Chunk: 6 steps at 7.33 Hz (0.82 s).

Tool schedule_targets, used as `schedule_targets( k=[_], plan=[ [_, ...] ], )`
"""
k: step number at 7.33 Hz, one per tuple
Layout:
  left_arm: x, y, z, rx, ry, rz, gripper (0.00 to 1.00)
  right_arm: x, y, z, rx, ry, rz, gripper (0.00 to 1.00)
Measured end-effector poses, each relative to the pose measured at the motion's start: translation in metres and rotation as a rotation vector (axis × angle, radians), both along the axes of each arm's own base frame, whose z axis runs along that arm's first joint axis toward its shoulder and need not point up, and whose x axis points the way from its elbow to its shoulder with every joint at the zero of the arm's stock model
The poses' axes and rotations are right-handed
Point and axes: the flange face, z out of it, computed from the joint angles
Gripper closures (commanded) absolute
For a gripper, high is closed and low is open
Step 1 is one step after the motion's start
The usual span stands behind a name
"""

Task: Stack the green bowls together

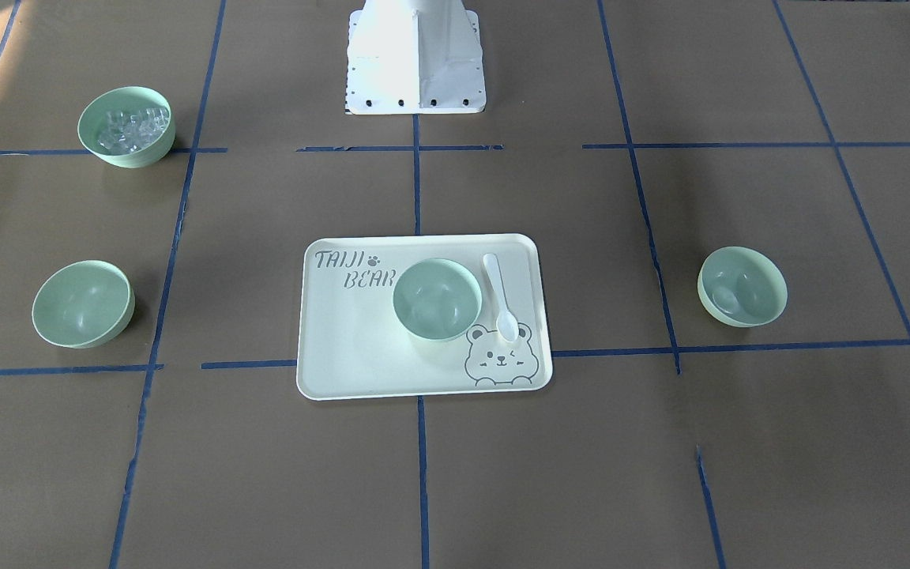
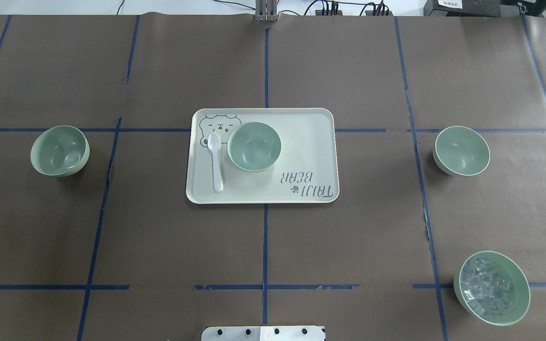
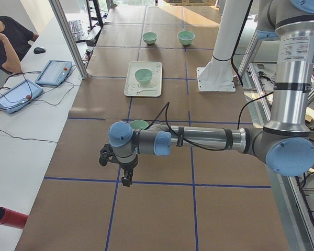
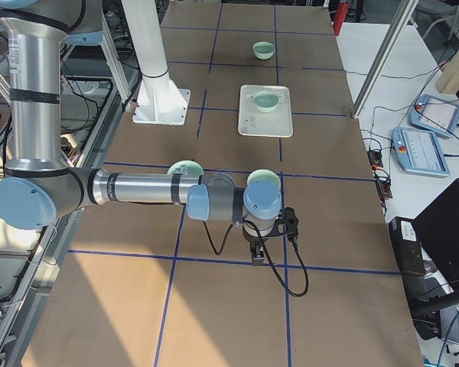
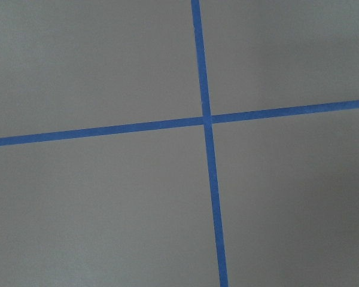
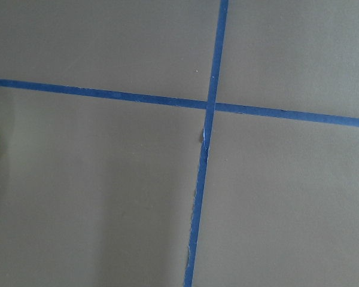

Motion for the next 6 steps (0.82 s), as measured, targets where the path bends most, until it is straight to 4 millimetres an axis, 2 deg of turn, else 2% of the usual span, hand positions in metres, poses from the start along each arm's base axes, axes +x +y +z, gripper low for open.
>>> schedule_targets(
  k=[3,4,5,6],
  plan=[
    [0.006,-0.005,-0.009,0.028,0.010,0.011,0.00,0.000,-0.005,-0.007,0.015,0.000,0.001,0.00],
    [0.022,-0.013,-0.021,0.065,0.016,0.027,0.00,0.000,-0.008,-0.011,0.024,-0.003,0.002,0.00],
    [0.048,-0.021,-0.036,0.090,0.030,0.013,0.00,-0.001,-0.010,-0.017,0.032,-0.006,0.003,0.00],
    [0.086,-0.025,-0.057,0.091,0.062,-0.035,0.00,-0.001,-0.012,-0.023,0.041,-0.009,0.005,0.00]
  ],
)
